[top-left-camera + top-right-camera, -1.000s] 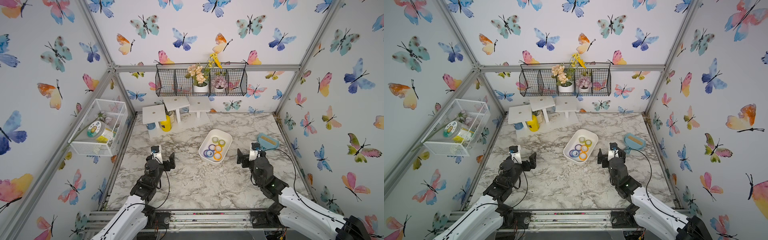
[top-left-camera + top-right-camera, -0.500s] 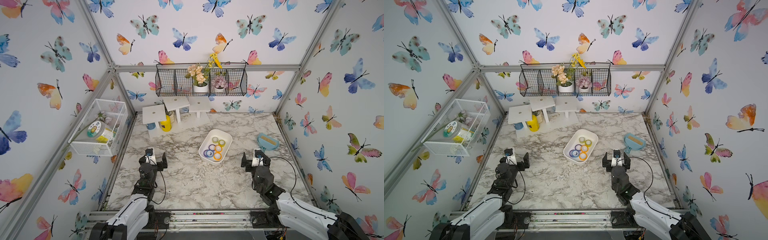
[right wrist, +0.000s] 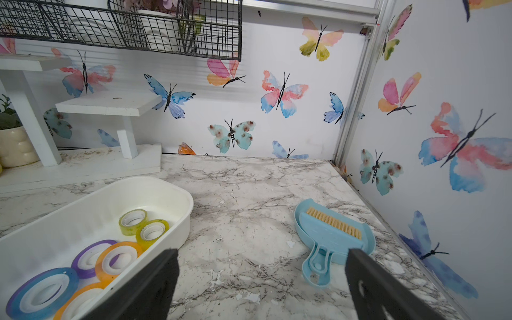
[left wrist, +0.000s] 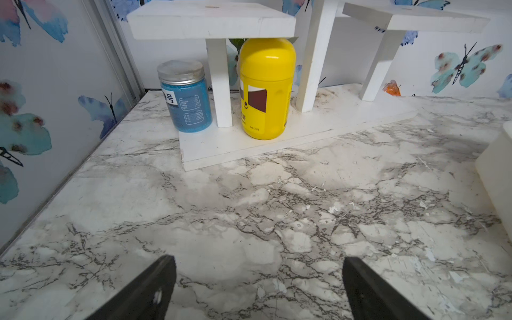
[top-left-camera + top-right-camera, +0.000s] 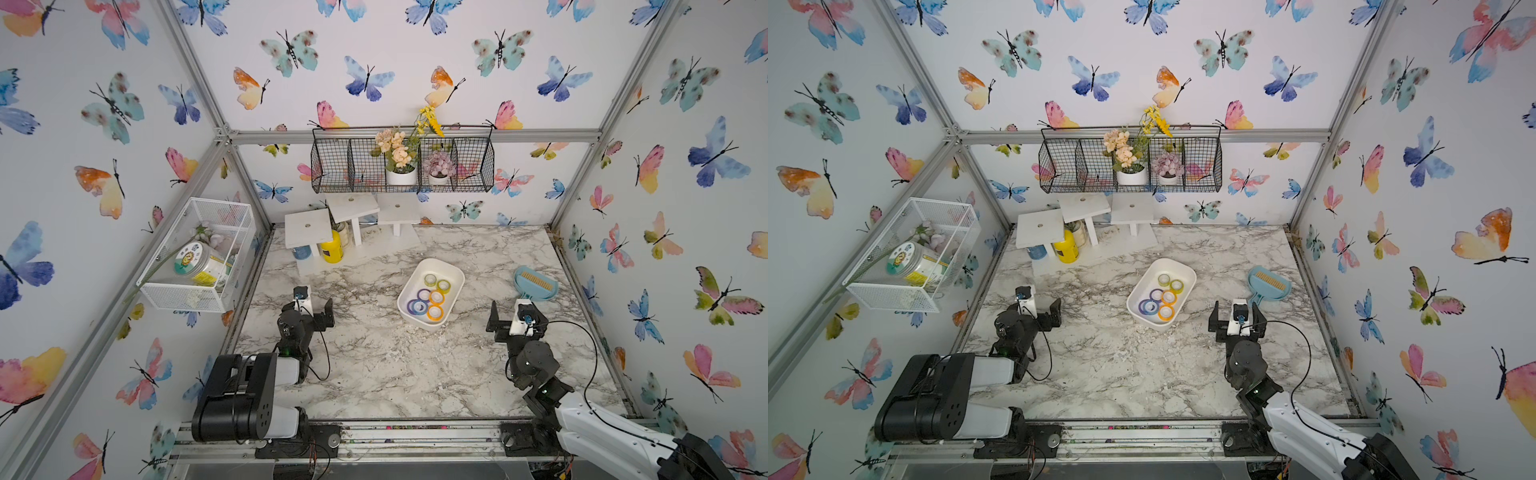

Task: Put the transparent tape into the storage box
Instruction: Reset both arms

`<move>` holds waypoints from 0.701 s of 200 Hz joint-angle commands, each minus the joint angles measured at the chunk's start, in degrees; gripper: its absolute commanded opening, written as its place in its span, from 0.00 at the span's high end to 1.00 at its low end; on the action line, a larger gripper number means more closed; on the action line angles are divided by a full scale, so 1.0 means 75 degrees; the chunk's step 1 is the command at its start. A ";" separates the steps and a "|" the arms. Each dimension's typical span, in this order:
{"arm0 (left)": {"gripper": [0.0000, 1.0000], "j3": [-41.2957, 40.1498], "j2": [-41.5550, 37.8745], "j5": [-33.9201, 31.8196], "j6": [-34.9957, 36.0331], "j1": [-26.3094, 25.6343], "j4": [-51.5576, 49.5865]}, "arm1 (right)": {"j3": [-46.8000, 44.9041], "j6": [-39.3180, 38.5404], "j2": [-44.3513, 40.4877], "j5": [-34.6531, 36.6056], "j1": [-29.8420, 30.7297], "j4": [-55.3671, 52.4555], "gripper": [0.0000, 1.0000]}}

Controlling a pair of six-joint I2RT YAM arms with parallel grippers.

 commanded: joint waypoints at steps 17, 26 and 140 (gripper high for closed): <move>0.01 -0.0025 0.0040 -0.0148 -0.0054 -0.0002 0.0713 | 0.0053 -0.0001 0.0670 -0.0451 -0.0618 0.0909 0.01; 0.01 0.0049 -0.0049 -0.0189 -0.0020 -0.0022 0.0420 | 0.0207 0.0110 0.0972 -0.0909 -0.0999 0.0858 0.01; 0.01 0.0030 -0.0031 -0.0209 -0.0033 -0.0033 0.0470 | 0.0629 0.0353 0.5817 -0.2658 -0.3369 0.4372 0.01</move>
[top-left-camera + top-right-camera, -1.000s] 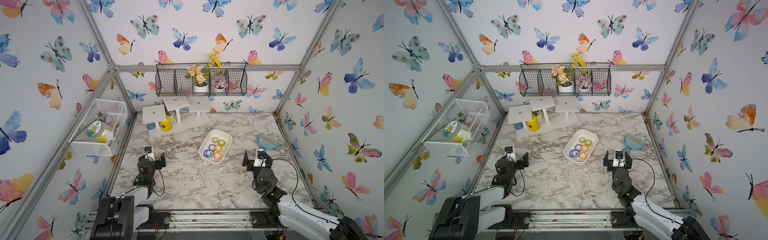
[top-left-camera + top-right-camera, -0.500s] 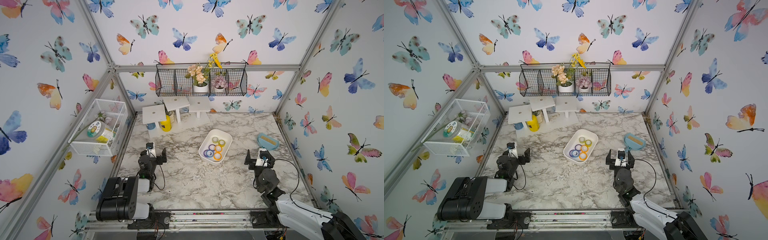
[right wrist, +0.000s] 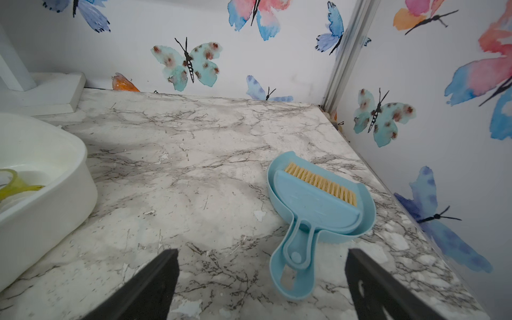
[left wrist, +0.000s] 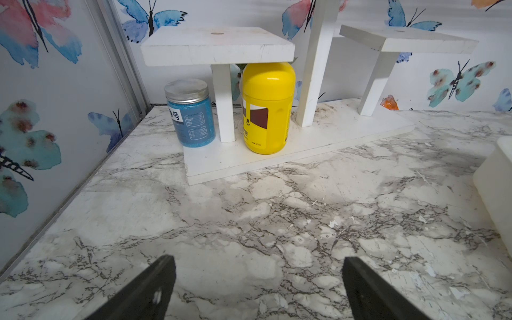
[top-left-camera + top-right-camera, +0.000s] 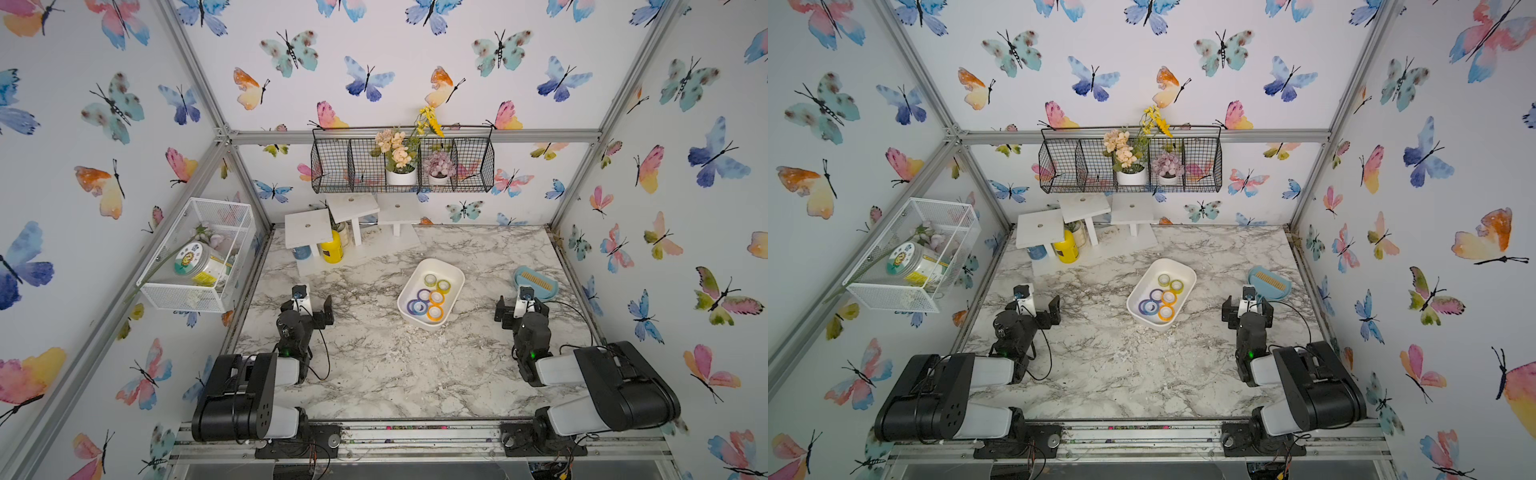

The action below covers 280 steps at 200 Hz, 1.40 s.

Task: Put the transparent tape into the storage box
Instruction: Reset both arms

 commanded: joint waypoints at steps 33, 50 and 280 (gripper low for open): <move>0.01 0.0024 -0.0026 -0.0145 -0.0027 -0.0027 0.0142 | 0.0523 0.0363 0.0407 -0.0671 -0.0519 0.0115 0.01; 0.01 0.0018 -0.0028 -0.0139 -0.0033 -0.0027 0.0142 | 0.0530 0.0373 0.0403 -0.0705 -0.0570 0.0117 0.01; 0.01 0.0024 -0.0029 -0.0140 -0.0031 -0.0028 0.0145 | 0.0474 0.0346 0.0362 -0.0681 -0.0570 0.0160 0.01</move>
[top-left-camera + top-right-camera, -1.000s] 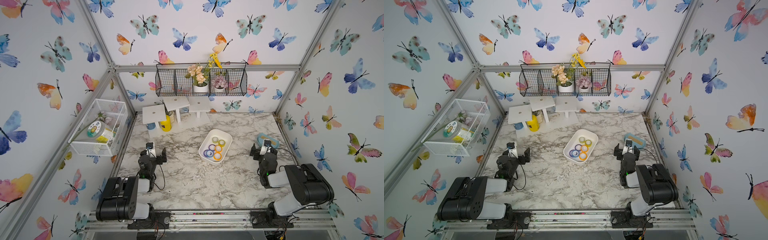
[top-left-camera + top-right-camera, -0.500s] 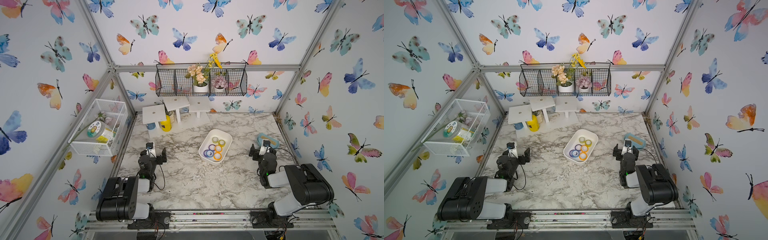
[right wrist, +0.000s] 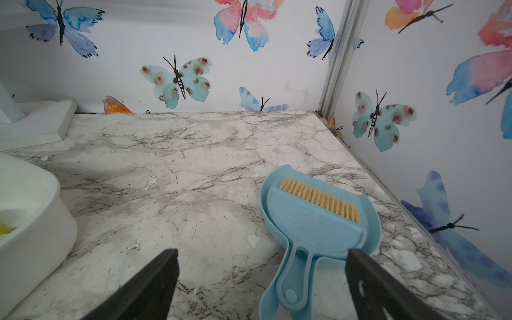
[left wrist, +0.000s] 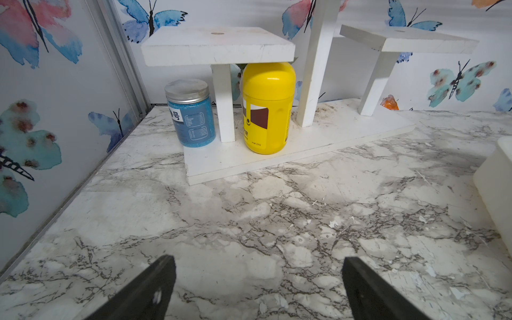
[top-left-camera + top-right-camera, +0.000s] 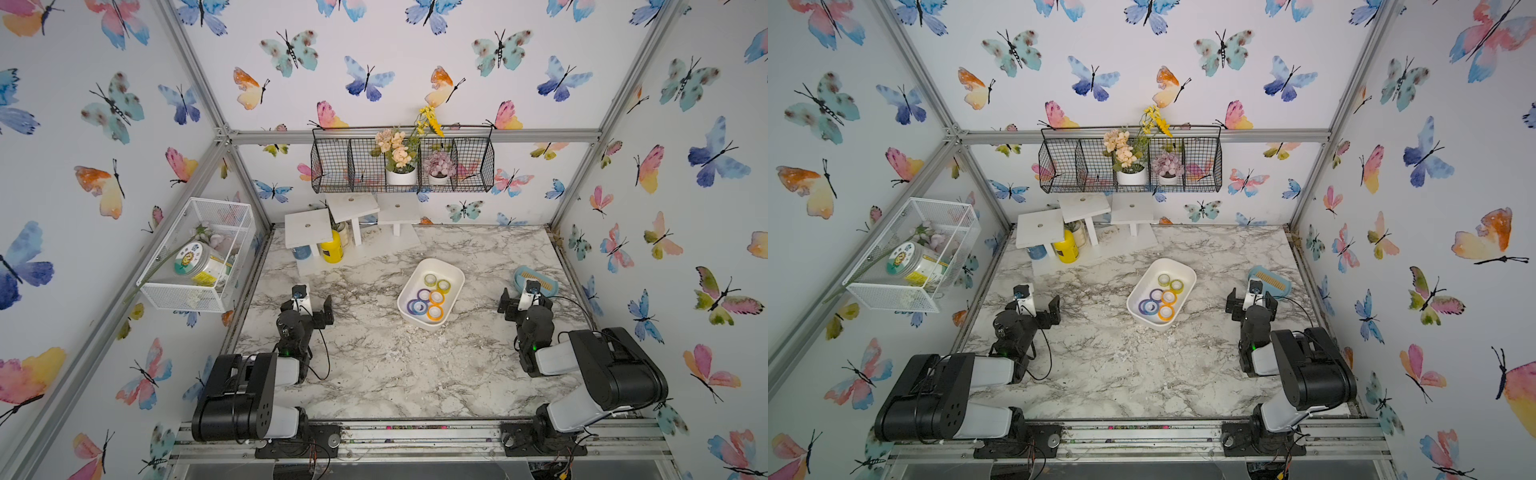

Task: Put the transparent tape into the storage box
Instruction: Reset both arms

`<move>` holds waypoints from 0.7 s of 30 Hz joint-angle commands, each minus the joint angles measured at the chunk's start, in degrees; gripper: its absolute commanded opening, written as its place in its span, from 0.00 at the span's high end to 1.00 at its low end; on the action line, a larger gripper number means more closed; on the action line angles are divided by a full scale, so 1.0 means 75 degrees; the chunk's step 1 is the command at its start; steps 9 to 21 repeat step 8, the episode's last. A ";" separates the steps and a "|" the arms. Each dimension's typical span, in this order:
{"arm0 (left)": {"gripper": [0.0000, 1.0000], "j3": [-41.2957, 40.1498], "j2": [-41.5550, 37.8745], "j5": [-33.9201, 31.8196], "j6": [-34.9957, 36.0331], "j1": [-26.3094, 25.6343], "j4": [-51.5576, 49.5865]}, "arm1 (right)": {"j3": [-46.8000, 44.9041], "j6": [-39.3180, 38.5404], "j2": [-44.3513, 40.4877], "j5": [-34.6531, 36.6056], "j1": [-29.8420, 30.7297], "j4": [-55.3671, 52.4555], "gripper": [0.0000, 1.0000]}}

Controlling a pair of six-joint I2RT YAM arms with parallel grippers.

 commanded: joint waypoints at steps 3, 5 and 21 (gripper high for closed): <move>0.01 0.0035 -0.0024 -0.0142 -0.0030 -0.0028 0.0144 | -0.0012 0.0081 -0.0055 -0.0151 -0.0017 -0.0051 0.01; 0.01 0.0047 -0.0024 -0.0142 -0.0030 -0.0025 0.0118 | -0.0005 0.0081 -0.0055 -0.0151 -0.0008 -0.0046 0.01; 0.01 0.0030 -0.0024 -0.0158 -0.0024 -0.0028 0.0131 | -0.0010 0.0081 -0.0055 -0.0151 -0.0017 -0.0041 0.01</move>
